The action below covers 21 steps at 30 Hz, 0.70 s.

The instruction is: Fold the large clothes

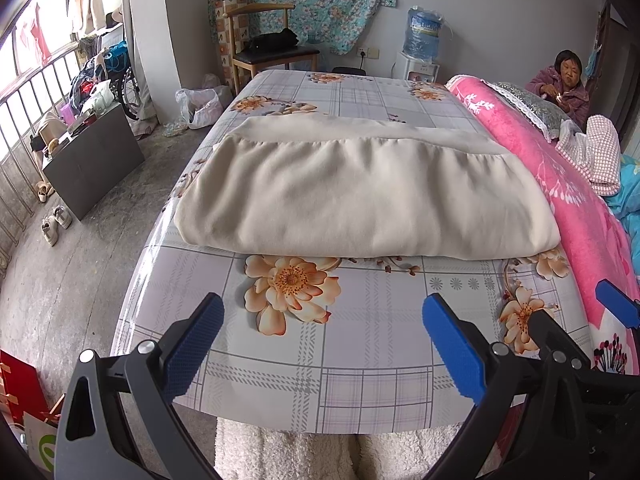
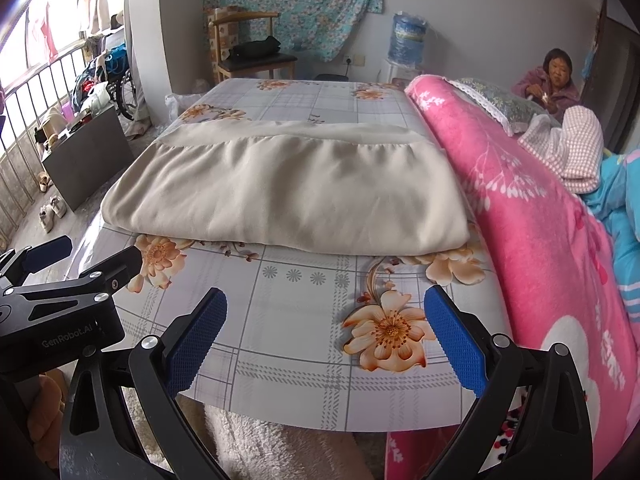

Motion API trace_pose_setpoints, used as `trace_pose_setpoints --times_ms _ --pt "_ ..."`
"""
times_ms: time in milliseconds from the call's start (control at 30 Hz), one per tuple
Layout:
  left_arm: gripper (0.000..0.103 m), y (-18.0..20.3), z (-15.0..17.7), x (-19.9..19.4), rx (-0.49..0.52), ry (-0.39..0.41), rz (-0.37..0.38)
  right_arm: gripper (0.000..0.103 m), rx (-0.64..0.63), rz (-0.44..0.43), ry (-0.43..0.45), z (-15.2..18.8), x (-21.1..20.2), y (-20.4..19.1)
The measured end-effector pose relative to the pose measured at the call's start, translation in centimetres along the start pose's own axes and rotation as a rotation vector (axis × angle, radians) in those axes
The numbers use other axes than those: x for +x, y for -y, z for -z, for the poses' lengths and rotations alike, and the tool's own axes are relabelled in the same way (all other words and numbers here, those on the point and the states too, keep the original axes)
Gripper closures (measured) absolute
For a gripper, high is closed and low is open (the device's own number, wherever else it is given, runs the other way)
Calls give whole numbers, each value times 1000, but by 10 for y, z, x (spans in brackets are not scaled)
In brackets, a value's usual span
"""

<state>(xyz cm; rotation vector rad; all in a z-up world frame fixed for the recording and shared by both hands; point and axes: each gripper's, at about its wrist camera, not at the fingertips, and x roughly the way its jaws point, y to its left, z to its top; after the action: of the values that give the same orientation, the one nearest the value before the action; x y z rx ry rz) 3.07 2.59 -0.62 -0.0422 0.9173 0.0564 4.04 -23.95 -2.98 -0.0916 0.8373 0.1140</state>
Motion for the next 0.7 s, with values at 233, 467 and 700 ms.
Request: trace_pose_setpoints --times_ms 233,467,700 --pt "5 1 -1 -3 -1 5 -1 8 0 2 2 0 -1 -1" --pt "5 2 -2 -6 -1 8 0 8 -6 0 3 0 -2 5" --pt "5 3 -3 -9 -1 15 -2 8 -8 0 5 -1 -2 9"
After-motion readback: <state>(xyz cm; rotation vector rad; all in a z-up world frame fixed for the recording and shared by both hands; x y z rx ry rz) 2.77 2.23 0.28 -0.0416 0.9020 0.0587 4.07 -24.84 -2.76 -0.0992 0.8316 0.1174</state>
